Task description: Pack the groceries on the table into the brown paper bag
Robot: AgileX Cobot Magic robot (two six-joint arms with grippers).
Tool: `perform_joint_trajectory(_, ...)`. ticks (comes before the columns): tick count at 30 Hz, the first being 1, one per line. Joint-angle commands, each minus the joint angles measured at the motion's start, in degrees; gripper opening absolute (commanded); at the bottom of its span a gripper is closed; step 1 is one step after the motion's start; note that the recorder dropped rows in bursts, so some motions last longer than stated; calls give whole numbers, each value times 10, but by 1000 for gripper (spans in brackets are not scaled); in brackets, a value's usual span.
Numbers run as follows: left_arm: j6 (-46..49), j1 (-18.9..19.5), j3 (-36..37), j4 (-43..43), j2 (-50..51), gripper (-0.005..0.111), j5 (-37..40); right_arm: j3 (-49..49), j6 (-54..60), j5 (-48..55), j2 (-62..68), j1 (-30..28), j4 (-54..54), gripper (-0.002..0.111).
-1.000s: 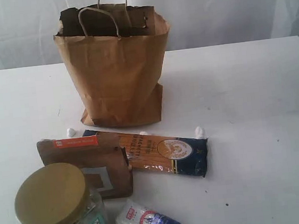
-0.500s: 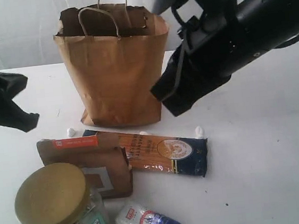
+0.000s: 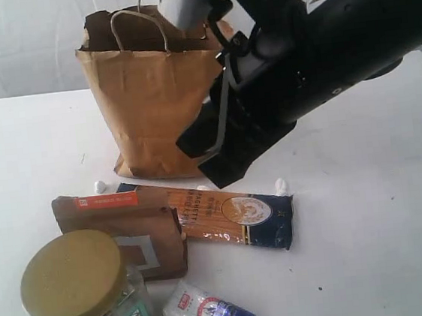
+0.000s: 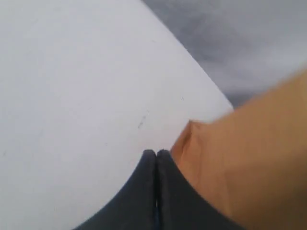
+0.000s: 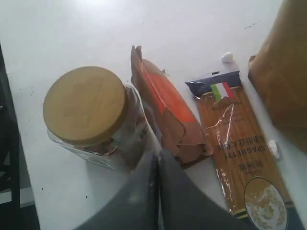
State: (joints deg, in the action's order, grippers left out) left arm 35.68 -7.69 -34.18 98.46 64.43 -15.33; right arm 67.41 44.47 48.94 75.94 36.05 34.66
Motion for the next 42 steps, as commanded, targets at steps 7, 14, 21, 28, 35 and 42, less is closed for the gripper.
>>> perform_joint_trajectory(7,-1011,301,31,-870,51,0,-546,-2,-26,10,-4,2,3,0)
perform_joint_trajectory(14,-1008,398,-96,-1721,51,0,-506,-2,38,64,-4,8,3,0)
perform_joint_trajectory(21,-946,287,-105,-1984,52,0,-429,-16,65,203,-4,58,6,0)
perform_joint_trajectory(28,-929,230,-100,-1984,52,24,-453,-106,111,66,-4,133,104,0)
perform_joint_trajectory(35,-1039,200,-38,-1984,52,78,-428,-153,119,-171,3,196,121,0)
perform_joint_trajectory(42,-1049,200,-5,-1984,52,84,-456,-155,122,-156,73,217,139,0)
